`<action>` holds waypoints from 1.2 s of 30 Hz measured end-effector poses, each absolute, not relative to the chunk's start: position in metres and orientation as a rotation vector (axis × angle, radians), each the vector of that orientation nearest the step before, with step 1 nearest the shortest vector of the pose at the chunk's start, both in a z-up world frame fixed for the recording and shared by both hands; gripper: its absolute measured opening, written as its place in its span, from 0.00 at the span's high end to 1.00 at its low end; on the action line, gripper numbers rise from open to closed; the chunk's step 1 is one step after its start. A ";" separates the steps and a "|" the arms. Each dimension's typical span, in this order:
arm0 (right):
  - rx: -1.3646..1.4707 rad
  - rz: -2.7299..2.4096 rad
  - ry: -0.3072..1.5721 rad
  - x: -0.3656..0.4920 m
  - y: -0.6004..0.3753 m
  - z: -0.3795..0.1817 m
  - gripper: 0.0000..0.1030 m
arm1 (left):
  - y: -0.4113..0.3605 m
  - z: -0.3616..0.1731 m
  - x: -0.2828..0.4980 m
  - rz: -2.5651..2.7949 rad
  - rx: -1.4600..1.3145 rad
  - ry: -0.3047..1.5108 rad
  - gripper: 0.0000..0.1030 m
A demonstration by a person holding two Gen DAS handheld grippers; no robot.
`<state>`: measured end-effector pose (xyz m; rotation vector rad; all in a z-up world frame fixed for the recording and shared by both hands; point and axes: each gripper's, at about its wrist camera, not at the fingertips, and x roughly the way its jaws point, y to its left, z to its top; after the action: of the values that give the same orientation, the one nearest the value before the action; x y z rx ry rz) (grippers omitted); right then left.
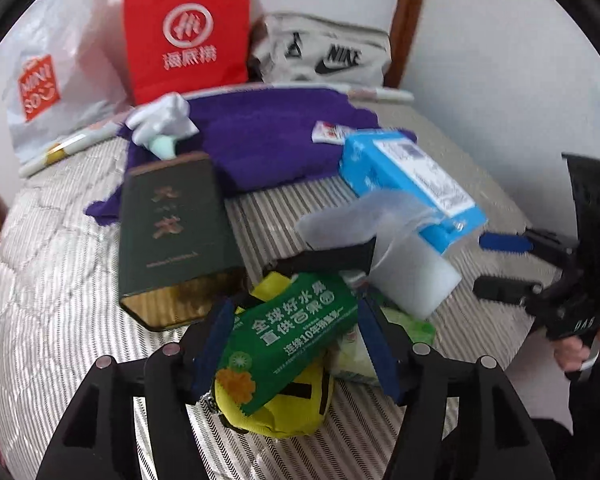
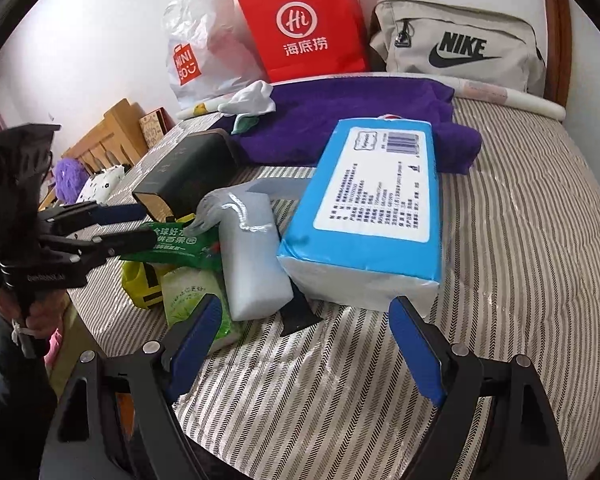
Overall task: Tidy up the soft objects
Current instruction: 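Grasp the green snack bag with the left tool while the right tool moves toward the white foam block, then grasp the white foam block with the right tool while the left tool holds the green bag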
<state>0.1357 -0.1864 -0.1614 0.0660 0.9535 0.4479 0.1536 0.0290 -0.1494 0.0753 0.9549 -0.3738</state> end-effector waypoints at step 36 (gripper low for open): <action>0.039 0.492 1.016 0.137 -0.174 -0.178 0.17 | 0.008 -0.169 0.152 -0.461 0.195 1.041 0.53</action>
<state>0.1372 -0.1745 -0.1784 0.0390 1.0165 0.4919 0.1518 0.0076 -0.1688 0.1947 1.0414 -0.4614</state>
